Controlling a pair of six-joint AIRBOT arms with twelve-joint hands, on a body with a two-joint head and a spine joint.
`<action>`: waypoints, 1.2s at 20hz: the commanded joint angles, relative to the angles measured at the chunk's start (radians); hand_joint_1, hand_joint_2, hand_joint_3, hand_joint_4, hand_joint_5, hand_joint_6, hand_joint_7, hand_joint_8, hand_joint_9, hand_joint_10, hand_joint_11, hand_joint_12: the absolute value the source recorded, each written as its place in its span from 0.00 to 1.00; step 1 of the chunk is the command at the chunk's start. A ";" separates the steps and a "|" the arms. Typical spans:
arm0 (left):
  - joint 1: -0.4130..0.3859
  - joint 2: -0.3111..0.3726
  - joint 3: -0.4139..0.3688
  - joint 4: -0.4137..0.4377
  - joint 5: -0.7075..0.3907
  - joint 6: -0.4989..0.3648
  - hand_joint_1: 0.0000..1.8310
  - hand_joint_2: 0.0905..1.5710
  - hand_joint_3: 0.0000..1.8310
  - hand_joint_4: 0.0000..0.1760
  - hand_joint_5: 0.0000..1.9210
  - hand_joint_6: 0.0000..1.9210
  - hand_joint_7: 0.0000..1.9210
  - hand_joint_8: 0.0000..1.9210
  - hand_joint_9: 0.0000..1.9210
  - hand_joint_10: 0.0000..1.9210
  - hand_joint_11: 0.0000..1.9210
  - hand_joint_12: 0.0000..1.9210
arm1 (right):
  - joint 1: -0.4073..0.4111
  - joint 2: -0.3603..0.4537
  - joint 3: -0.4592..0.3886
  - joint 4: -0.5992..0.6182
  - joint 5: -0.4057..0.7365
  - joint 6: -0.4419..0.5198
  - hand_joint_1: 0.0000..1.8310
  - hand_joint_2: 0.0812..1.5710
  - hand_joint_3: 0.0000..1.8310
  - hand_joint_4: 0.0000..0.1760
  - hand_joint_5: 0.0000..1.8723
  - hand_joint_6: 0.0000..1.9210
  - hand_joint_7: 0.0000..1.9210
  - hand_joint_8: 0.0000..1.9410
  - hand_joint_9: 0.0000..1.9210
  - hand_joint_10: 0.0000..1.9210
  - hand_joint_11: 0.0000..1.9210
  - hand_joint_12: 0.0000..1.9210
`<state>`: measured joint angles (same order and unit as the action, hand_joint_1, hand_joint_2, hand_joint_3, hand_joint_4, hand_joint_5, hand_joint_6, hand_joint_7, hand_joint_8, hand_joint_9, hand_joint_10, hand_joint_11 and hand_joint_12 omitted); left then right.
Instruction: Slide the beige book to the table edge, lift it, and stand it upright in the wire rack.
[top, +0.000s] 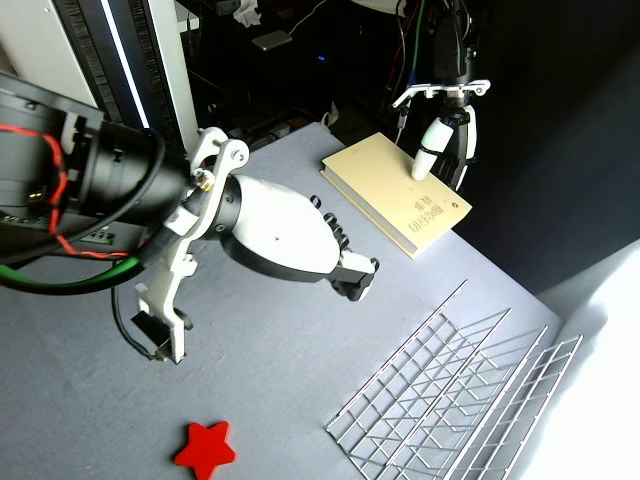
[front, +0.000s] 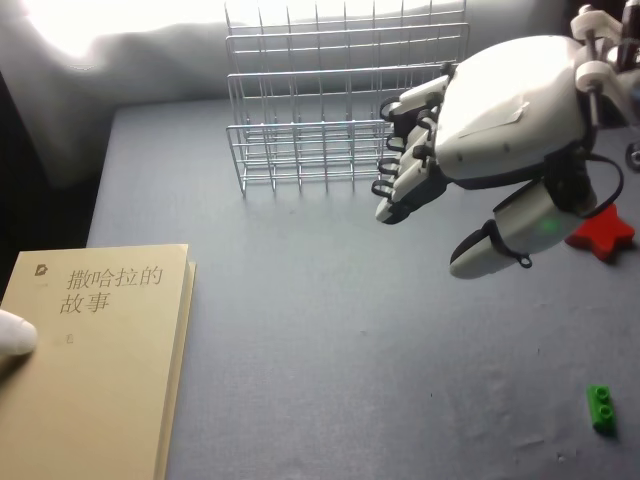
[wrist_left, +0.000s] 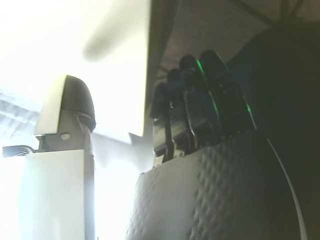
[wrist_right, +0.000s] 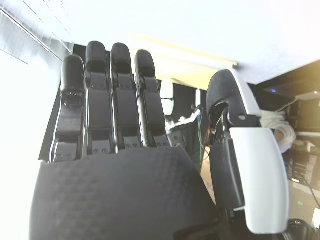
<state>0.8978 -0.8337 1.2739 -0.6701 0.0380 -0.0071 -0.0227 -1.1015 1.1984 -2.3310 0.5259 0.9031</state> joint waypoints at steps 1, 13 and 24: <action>-0.001 0.004 0.010 -0.007 -0.063 -0.003 0.59 0.72 0.00 0.00 0.23 0.01 0.23 0.01 0.26 0.01 0.06 0.54 | 0.019 0.011 -0.002 0.035 -0.043 -0.005 0.16 0.77 0.00 0.00 0.25 0.00 0.25 0.00 0.24 0.00 0.01 0.56; 0.016 -0.011 0.023 -0.007 -0.081 -0.005 0.65 0.72 0.00 0.00 0.39 0.03 0.36 0.02 0.38 0.03 0.15 0.62 | 0.035 0.061 -0.004 0.053 -0.017 -0.004 0.18 0.76 0.00 0.00 0.24 0.00 0.25 0.00 0.25 0.00 0.01 0.57; 0.018 -0.009 0.020 -0.007 -0.083 -0.005 0.60 0.77 0.00 0.00 0.38 0.70 0.45 0.01 0.43 0.05 0.18 0.68 | 0.036 0.072 -0.010 0.081 -0.010 -0.020 0.18 0.76 0.00 0.00 0.25 0.00 0.26 0.00 0.25 0.00 0.02 0.57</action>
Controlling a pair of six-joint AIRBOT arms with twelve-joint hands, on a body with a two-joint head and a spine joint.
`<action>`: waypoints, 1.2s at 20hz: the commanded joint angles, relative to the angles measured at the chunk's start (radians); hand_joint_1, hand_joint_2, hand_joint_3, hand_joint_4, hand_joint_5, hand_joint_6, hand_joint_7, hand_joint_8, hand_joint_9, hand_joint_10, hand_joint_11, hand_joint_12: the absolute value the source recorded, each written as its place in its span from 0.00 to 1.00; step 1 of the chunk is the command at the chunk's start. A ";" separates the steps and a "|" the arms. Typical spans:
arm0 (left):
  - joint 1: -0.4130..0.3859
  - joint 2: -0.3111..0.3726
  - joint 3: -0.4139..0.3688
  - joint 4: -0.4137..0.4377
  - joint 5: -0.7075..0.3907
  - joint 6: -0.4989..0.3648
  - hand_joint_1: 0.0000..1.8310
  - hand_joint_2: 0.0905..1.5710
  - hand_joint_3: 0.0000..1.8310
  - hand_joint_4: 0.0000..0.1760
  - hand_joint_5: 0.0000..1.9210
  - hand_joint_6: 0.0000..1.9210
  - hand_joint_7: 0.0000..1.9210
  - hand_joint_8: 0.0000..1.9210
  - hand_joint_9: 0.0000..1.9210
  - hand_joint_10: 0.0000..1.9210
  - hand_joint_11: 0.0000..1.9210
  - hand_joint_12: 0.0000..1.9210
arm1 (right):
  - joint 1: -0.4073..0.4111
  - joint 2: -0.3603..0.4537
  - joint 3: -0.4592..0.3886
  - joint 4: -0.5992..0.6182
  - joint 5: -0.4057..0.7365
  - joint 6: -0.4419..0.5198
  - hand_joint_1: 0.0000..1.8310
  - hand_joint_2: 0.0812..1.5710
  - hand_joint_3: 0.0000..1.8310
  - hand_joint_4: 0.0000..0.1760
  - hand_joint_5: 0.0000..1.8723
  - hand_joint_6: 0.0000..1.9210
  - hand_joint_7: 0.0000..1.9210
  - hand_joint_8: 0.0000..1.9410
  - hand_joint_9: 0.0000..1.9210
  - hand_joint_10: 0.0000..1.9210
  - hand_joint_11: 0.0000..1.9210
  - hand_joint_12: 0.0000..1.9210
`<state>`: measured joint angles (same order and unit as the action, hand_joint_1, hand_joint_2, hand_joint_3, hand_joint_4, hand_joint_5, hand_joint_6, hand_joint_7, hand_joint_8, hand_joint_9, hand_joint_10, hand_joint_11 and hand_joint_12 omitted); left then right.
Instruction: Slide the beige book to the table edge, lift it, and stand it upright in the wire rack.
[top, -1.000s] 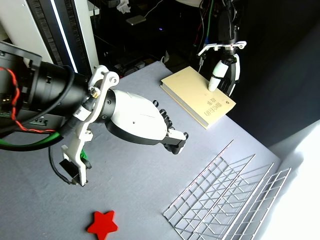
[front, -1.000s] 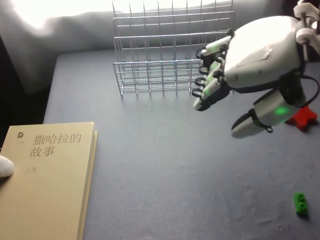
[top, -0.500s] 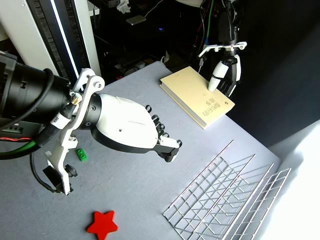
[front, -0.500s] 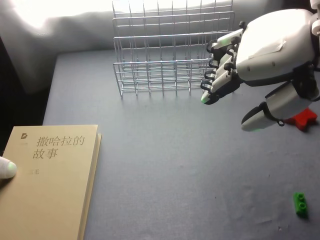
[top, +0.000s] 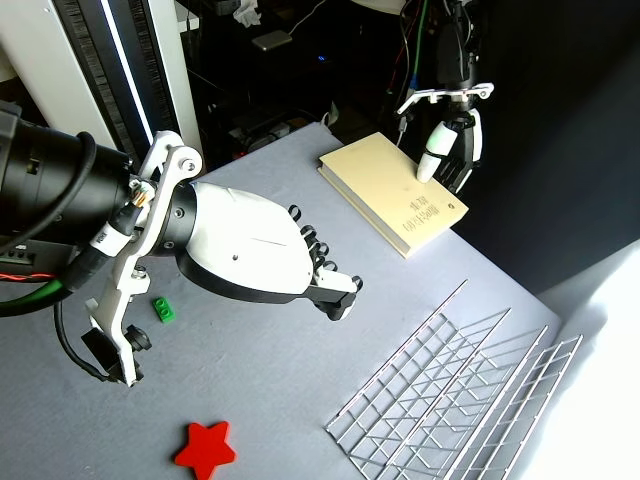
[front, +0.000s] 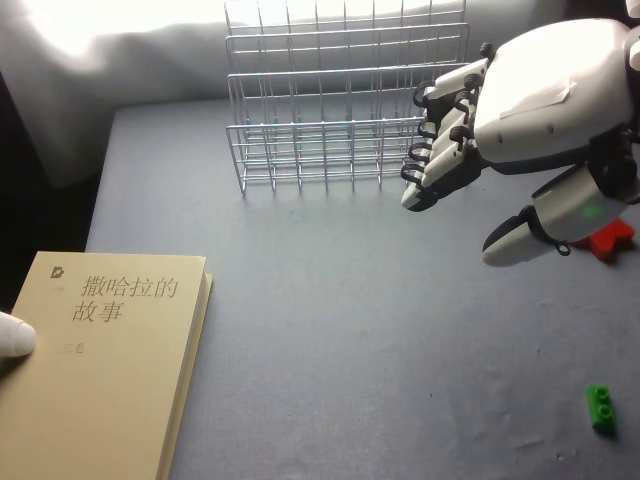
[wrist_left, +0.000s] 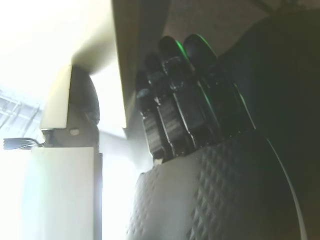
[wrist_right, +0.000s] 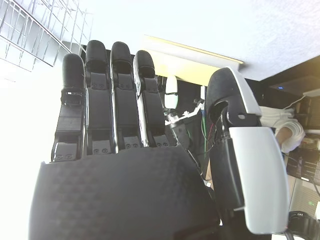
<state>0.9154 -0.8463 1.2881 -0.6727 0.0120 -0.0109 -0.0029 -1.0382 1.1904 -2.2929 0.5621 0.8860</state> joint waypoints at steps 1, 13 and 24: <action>0.004 0.003 0.005 -0.004 -0.059 -0.001 0.63 0.77 0.01 0.00 0.40 0.68 0.40 0.56 0.45 0.07 0.20 0.69 | 0.016 0.009 -0.003 0.043 -0.045 -0.006 0.19 0.76 0.00 0.00 0.25 0.00 0.25 0.00 0.24 0.00 0.01 0.56; 0.006 -0.009 0.009 -0.004 -0.063 0.029 0.53 0.65 0.00 0.00 0.30 0.02 0.33 0.01 0.31 0.11 0.12 0.60 | 0.016 0.009 -0.007 0.054 -0.038 -0.013 0.17 0.77 0.00 0.00 0.23 0.00 0.25 0.00 0.24 0.00 0.00 0.56; 0.009 -0.015 0.011 -0.004 -0.068 0.048 0.42 0.61 0.00 0.00 0.23 0.00 0.24 0.00 0.25 0.01 0.03 0.55 | 0.018 0.009 -0.007 0.069 -0.036 -0.024 0.17 0.77 0.00 0.00 0.24 0.00 0.25 0.00 0.24 0.00 0.01 0.57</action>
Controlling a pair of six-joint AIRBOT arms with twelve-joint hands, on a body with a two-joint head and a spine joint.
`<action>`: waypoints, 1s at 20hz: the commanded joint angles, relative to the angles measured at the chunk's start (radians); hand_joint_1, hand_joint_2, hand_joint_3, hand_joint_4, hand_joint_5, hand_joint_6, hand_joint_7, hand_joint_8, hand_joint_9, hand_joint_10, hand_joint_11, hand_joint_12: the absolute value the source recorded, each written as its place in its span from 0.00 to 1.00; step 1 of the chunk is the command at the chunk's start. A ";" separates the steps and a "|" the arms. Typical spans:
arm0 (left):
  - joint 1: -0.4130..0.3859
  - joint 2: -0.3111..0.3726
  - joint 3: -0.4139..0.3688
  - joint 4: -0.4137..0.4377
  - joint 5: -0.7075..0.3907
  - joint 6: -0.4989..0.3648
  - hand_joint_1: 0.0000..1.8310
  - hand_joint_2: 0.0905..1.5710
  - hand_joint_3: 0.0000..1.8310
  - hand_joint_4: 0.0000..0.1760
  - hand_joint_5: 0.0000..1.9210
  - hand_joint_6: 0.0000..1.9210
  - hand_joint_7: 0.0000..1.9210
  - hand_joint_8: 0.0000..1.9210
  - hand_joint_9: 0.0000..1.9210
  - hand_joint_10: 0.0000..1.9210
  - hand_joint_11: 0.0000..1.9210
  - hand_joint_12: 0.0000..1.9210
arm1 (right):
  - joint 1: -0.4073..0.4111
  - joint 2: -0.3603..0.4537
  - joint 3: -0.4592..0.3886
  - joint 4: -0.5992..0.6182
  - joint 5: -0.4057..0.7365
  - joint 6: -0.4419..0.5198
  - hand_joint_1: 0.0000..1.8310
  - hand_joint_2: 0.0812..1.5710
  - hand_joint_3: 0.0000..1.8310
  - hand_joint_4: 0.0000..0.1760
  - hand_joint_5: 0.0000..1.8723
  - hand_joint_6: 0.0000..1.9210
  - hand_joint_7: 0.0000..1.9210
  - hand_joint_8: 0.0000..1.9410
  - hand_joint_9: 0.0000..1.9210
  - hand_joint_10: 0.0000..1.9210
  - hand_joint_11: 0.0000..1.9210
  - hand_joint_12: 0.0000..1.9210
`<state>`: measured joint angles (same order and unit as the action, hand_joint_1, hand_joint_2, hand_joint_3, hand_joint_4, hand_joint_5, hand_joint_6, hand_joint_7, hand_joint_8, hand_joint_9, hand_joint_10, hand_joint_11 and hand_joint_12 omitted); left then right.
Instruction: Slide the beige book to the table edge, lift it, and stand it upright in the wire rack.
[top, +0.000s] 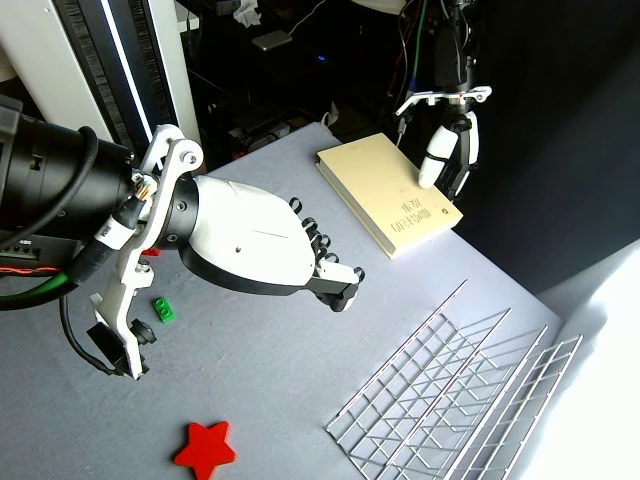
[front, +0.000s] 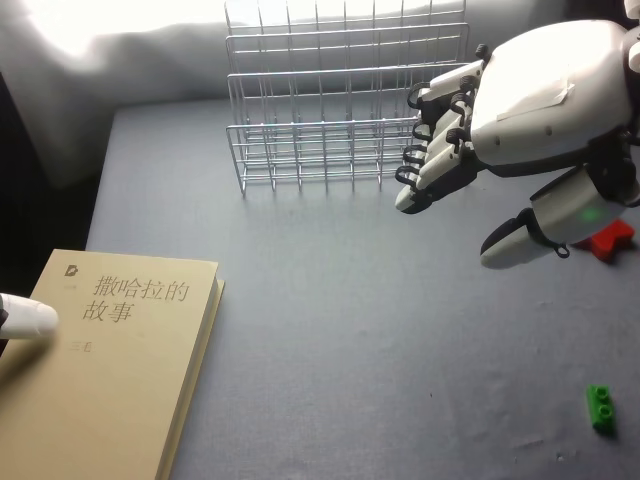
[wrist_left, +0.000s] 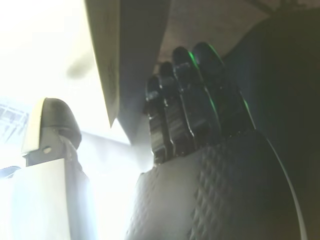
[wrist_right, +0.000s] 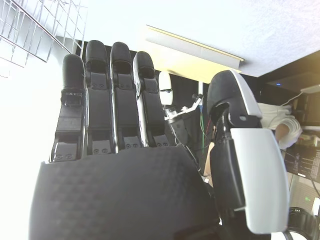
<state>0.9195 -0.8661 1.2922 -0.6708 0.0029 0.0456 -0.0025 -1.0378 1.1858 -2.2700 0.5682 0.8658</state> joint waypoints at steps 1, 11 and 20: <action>0.005 0.004 0.005 -0.006 -0.058 0.005 0.42 0.60 0.00 0.00 0.24 0.00 0.24 0.00 0.25 0.01 0.03 0.55 | 0.018 0.010 -0.002 0.046 -0.042 -0.004 0.17 0.77 0.00 0.00 0.24 0.00 0.25 0.00 0.24 0.00 0.01 0.57; 0.012 -0.017 0.010 -0.005 -0.052 0.057 0.36 0.59 0.00 0.00 0.18 0.00 0.18 0.00 0.17 0.00 0.00 0.41 | 0.015 0.018 -0.002 0.047 -0.064 -0.014 0.19 0.76 0.00 0.00 0.25 0.00 0.25 0.00 0.25 0.00 0.02 0.57; 0.014 -0.023 0.011 -0.005 -0.053 0.057 0.38 0.59 0.00 0.00 0.19 0.00 0.19 0.00 0.19 0.00 0.00 0.47 | 0.013 0.019 -0.005 0.058 -0.063 -0.018 0.18 0.77 0.00 0.00 0.25 0.00 0.24 0.00 0.23 0.00 0.01 0.58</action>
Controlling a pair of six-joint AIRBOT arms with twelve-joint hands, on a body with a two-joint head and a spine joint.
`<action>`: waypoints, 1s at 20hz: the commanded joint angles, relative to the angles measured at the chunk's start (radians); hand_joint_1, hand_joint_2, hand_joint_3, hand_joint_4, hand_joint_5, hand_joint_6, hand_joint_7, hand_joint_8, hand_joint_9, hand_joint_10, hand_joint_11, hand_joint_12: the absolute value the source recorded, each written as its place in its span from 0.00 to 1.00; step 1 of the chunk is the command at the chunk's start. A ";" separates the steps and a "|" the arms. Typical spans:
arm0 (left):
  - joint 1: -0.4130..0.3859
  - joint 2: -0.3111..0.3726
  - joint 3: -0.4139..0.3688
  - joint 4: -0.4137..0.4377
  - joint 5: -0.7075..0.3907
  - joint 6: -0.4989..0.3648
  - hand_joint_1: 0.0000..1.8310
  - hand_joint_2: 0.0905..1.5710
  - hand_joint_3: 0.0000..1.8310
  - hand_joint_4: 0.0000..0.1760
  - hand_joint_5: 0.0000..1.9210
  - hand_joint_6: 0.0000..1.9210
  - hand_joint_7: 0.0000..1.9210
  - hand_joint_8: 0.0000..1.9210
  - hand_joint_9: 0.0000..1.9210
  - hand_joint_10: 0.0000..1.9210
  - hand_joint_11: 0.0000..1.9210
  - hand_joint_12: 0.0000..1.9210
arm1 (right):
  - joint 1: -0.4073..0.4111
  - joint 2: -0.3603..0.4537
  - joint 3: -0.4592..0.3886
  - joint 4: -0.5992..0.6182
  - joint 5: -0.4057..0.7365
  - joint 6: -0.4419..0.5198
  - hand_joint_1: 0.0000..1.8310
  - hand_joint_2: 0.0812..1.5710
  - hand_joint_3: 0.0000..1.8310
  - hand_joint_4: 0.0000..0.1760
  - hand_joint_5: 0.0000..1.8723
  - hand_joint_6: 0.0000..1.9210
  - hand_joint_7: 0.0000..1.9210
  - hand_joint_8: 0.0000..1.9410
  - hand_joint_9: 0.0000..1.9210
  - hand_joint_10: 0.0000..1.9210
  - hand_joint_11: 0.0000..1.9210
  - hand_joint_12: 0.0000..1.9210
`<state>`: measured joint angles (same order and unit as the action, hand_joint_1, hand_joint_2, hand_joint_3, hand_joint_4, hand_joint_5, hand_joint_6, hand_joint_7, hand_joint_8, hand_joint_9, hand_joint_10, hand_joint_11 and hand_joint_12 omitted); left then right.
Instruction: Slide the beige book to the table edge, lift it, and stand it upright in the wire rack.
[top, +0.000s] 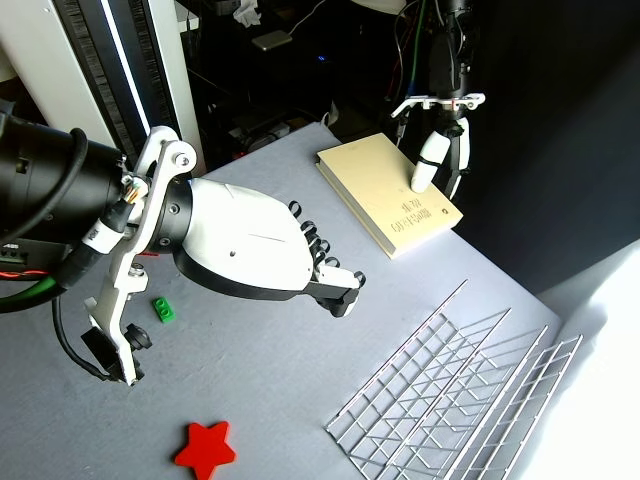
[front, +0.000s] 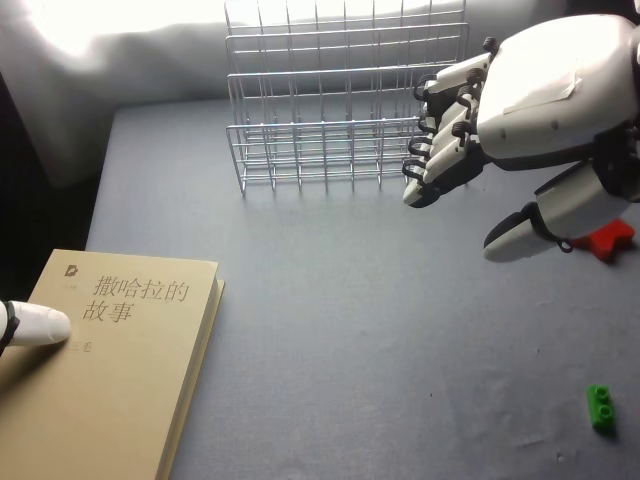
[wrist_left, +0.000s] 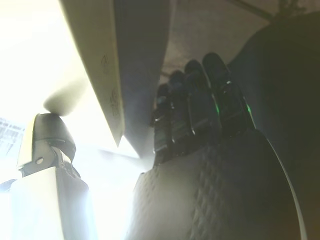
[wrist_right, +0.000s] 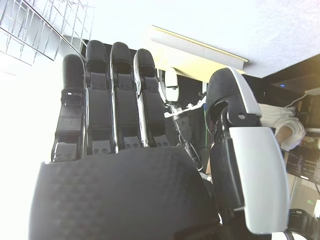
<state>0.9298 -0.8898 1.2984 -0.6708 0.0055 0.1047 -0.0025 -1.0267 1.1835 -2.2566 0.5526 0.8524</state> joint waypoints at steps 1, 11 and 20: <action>0.004 0.000 0.003 -0.005 -0.056 -0.002 0.38 0.59 0.00 0.00 0.19 0.00 0.20 0.00 0.19 0.00 0.00 0.48 | 0.012 0.008 -0.002 0.045 -0.048 -0.005 0.18 0.76 0.00 0.00 0.25 0.00 0.24 0.00 0.23 0.00 0.01 0.58; 0.003 0.000 0.006 0.003 -0.061 -0.006 0.40 0.60 0.00 0.00 0.19 0.00 0.20 0.00 0.19 0.00 0.00 0.49 | 0.010 0.013 -0.002 0.047 -0.048 -0.008 0.17 0.77 0.00 0.00 0.24 0.00 0.23 0.00 0.23 0.00 0.00 0.58; 0.000 0.000 0.008 0.003 -0.063 -0.010 0.38 0.60 0.00 0.00 0.16 0.00 0.15 0.00 0.15 0.00 0.00 0.40 | 0.010 0.014 -0.002 0.048 -0.047 -0.008 0.19 0.76 0.00 0.00 0.24 0.00 0.23 0.00 0.22 0.00 0.00 0.59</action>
<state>0.9337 -0.8898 1.2984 -0.6666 -0.0074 0.1005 -0.0029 -1.0218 1.1835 -2.2547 0.5526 0.8482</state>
